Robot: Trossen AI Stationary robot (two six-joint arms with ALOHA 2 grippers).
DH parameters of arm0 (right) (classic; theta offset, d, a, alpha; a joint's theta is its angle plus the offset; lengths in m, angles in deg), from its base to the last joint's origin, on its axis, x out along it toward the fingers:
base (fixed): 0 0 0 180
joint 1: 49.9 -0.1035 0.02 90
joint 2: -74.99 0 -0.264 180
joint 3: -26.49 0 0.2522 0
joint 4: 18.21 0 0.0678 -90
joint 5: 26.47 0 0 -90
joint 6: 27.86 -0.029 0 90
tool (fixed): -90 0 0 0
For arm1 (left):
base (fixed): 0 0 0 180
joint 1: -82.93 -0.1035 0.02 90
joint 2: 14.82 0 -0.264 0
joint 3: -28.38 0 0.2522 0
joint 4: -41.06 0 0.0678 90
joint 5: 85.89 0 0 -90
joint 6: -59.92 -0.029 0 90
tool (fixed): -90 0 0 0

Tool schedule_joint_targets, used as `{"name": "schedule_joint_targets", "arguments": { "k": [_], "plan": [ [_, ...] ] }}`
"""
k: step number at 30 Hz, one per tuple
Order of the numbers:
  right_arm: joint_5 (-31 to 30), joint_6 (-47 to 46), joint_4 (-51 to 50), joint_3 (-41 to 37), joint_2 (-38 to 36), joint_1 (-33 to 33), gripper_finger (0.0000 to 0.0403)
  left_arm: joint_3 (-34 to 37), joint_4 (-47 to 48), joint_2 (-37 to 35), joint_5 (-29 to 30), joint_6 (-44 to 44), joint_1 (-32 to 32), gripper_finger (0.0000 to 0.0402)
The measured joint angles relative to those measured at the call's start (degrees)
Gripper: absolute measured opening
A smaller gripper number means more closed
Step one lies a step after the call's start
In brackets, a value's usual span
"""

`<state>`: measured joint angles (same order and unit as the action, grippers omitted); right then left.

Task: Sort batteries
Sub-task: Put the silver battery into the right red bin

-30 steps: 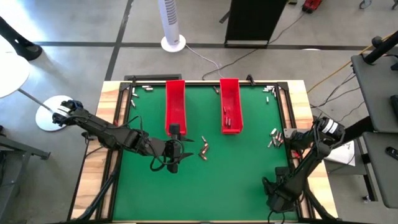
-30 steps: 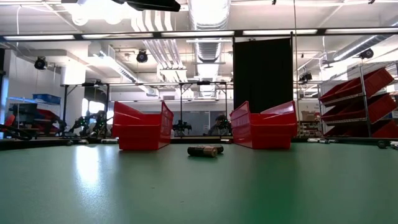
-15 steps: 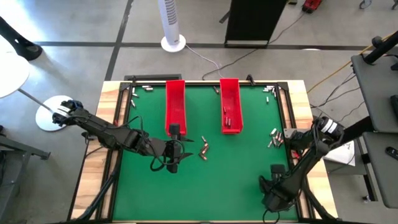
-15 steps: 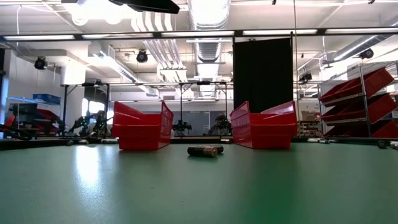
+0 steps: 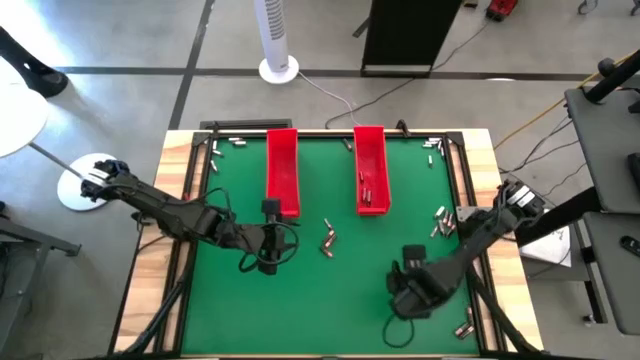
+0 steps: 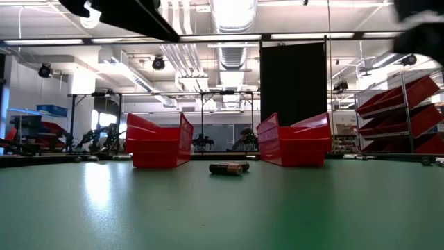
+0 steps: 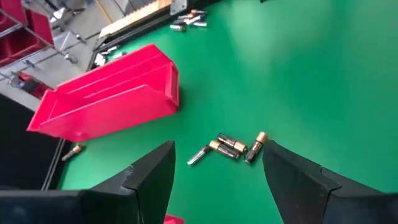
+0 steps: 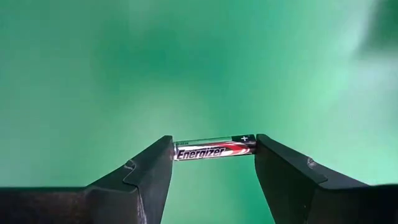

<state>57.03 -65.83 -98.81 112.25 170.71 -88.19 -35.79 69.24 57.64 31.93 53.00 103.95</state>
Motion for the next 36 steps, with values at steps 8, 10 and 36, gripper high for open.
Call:
{"name": "schedule_joint_targets", "arguments": {
  "k": [8, 10, 36],
  "plan": [
    [-12.5, 17.8, -0.7, 8.7, 0.0, 11.8, 0.0203, 16.1, -16.4, -15.6, 0.0, -3.2, -0.1, 0.0222],
    [-13.6, 22.1, -0.6, 9.9, 0.0, 15.5, 0.0202, 19.9, -19.7, -20.4, 0.1, -3.5, -0.1, 0.0222],
    [-17.6, 46.0, 0.8, 11.1, 0.0, 46.3, 0.0269, 28.8, -21.2, -36.0, 0.1, -1.0, -0.1, 0.0222]
  ]
}}
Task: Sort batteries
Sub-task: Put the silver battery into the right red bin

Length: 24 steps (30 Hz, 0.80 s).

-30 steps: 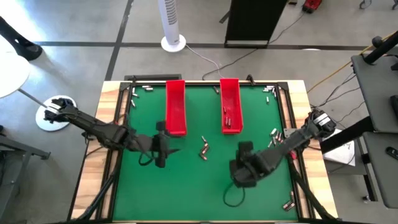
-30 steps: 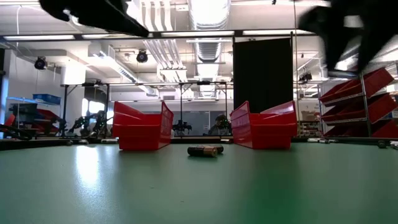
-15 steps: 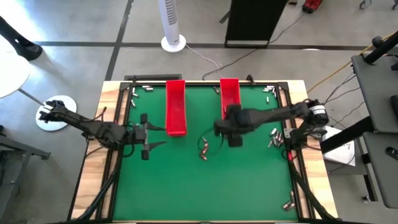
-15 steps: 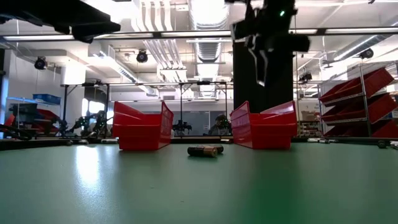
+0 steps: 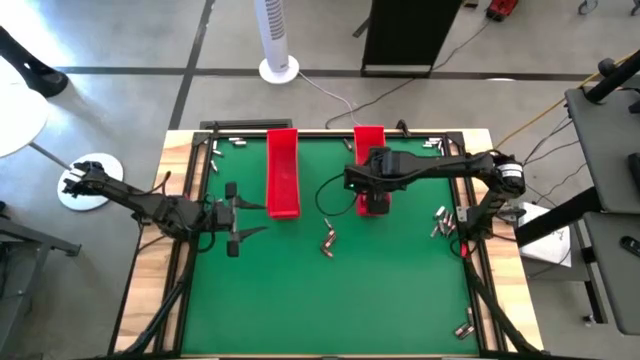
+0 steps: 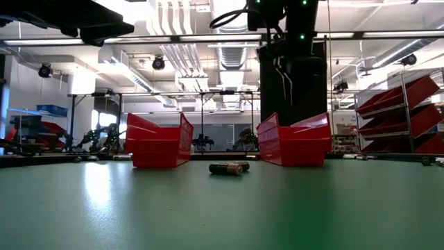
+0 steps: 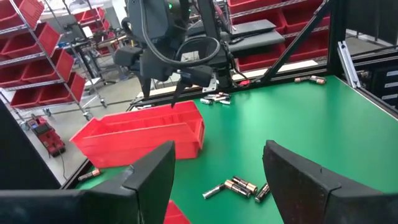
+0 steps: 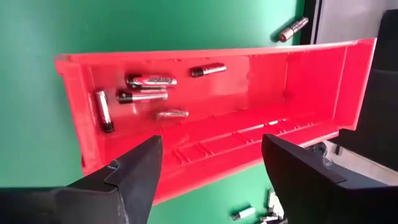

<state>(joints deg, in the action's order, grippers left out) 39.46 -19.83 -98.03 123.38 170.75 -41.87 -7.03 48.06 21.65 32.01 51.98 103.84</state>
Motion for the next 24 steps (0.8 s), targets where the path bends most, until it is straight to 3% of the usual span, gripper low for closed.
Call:
{"name": "schedule_joint_targets", "arguments": {
  "k": [8, 17, 24],
  "plan": [
    [1.6, 4.7, 3.2, 1.9, 0.0, -5.7, 0.0292, 0.0, -0.4, 0.0, 0.1, -1.6, 0.0, 0.0222],
    [1.9, 8.9, 18.4, 2.9, 1.3, -10.5, 0.0308, 0.0, -5.2, -0.1, 0.1, -4.5, 0.0, 0.0222],
    [9.0, 12.0, 26.0, 3.0, 8.0, -10.6, 0.0308, 0.0, -6.2, -0.3, 0.2, -6.1, 0.0, 0.0222]
  ]
}}
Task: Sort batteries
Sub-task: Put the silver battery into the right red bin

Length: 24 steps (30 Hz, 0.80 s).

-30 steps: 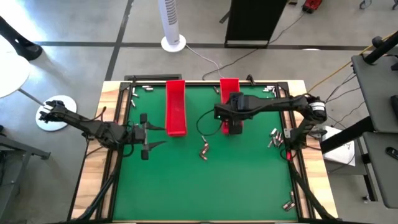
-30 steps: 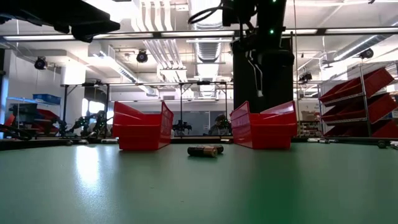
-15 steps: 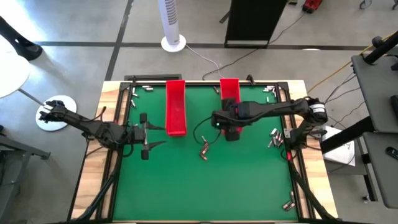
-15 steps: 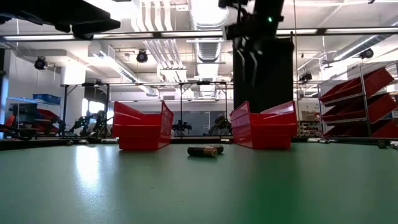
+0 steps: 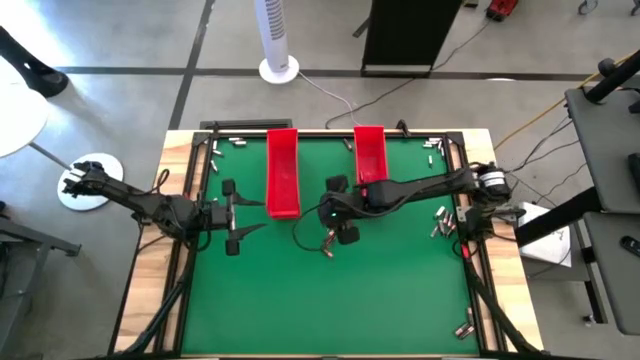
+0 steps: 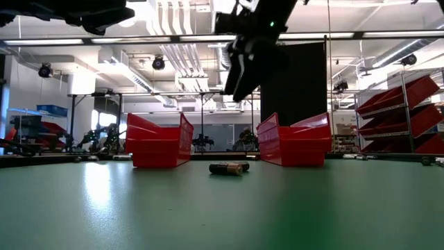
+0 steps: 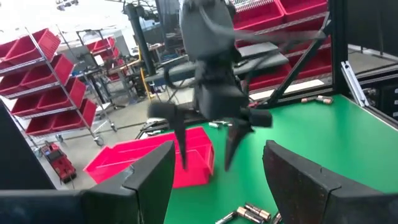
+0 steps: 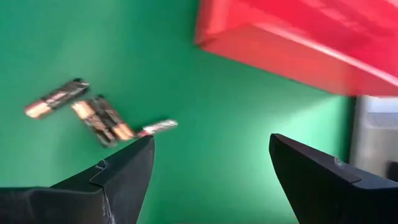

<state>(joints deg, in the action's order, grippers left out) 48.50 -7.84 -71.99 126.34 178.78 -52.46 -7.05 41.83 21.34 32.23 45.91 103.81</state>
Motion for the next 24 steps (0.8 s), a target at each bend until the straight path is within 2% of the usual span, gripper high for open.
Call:
{"name": "schedule_joint_targets", "arguments": {
  "k": [11, 18, 24],
  "plan": [
    [5.9, 6.0, 2.2, 0.9, 9.6, 2.0, 0.0303, 0.0, 0.4, 0.4, 0.0, -0.5, 0.0, 0.0222],
    [6.2, 9.2, 4.1, 0.9, 11.8, 2.4, 0.0313, 0.0, 0.6, 0.9, 0.0, -0.1, 0.0, 0.0222],
    [7.5, 7.9, 4.5, 0.9, 11.8, 3.5, 0.0310, 0.0, 0.7, 1.1, 0.0, -0.1, 0.0, 0.0222]
  ]
}}
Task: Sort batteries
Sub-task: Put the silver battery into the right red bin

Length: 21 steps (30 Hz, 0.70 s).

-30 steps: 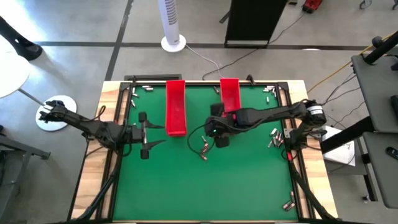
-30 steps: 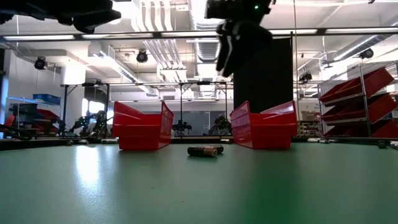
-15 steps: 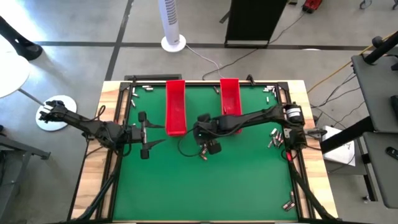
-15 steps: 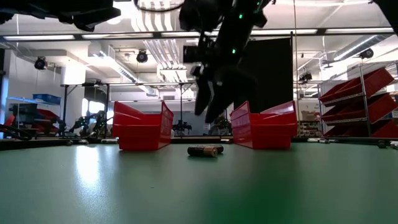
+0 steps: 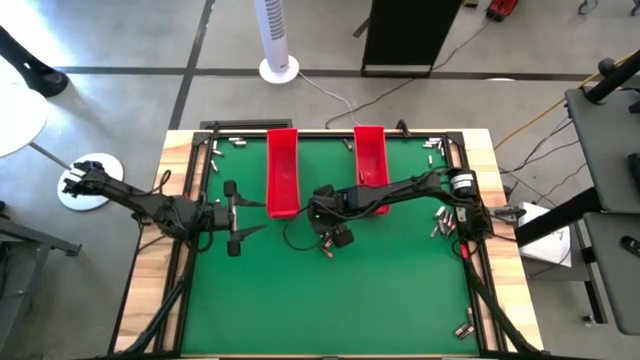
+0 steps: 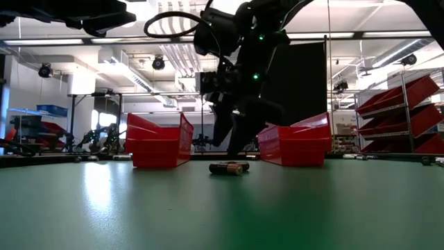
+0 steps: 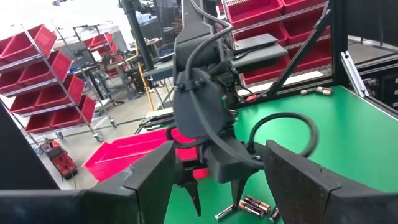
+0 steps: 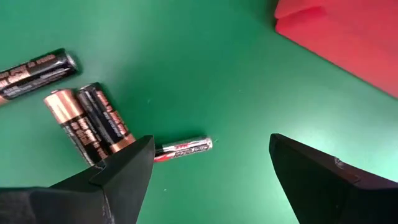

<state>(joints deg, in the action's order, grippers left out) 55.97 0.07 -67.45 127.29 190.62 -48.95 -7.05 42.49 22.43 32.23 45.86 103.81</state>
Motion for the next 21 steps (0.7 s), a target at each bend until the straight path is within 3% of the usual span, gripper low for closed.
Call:
{"name": "schedule_joint_targets", "arguments": {
  "k": [21],
  "plan": [
    [1.7, -0.2, 0.2, -0.7, 0.0, 0.5, 0.0318, 0.0, 0.4, 0.0, 0.0, 0.2, 0.0, 0.0222]
  ]
}}
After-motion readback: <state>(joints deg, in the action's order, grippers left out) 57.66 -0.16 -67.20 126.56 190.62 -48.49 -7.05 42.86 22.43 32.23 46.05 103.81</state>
